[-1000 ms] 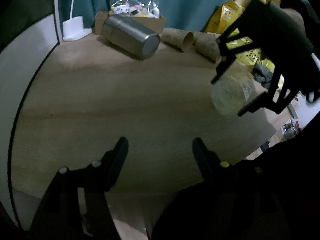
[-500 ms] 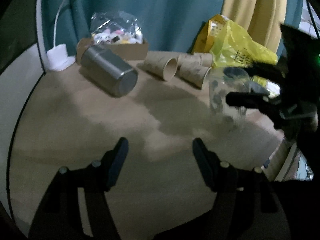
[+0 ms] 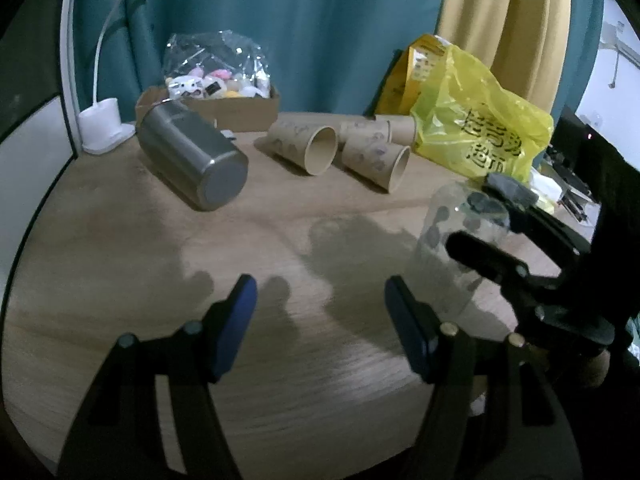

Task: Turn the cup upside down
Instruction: 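Rotate the clear cup with the right gripper so its base points up, then lower the inverted cup onto the table and open the right gripper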

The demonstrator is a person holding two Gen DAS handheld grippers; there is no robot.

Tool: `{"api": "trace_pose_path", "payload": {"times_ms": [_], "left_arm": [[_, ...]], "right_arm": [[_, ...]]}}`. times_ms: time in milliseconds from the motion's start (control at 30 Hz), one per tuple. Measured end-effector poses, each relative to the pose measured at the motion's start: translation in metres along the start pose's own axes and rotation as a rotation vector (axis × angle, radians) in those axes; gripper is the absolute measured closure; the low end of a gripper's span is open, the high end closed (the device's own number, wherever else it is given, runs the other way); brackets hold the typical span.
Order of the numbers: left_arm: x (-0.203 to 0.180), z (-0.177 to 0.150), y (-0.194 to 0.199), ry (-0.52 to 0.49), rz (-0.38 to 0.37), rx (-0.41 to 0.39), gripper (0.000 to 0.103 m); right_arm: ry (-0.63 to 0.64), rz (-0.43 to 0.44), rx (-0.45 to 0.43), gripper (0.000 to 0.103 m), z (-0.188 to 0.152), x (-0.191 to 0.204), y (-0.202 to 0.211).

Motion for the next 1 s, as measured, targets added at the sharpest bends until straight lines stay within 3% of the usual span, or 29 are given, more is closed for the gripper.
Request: {"api": "trace_pose_path", "payload": {"times_ms": [233,600,633,733,1000], "left_arm": [[0.000,-0.001,-0.008,-0.015,0.057,0.000,0.035],[-0.001,0.000,-0.003,-0.016,0.053,-0.014,0.035],[0.000,0.001,-0.003,-0.015,0.051,-0.014,0.035],[-0.001,0.000,0.001,-0.016,0.056,-0.022,0.035],[-0.005,-0.002,0.028,0.005,0.080,-0.110,0.035]], "right_arm": [[0.002,-0.043,-0.024,0.036,-0.015,0.000,0.006],[-0.002,-0.031,-0.014,0.036,-0.018,0.002,0.009],[-0.002,-0.030,-0.013,0.035,-0.018,0.002,0.009],[-0.004,-0.021,-0.005,0.020,-0.017,0.004,0.012],[-0.073,-0.017,0.053,0.019,-0.015,-0.001,0.027]]}}
Point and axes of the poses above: each gripper's, at about its wrist camera, not at the fingertips, and y roughly against the way its jaws point, x to its left, z to its top, the point moved 4 cm from there along -y, roughly the way its jaws point, and after that the axes turned 6 degrees about -z, right-handed, at the moved point
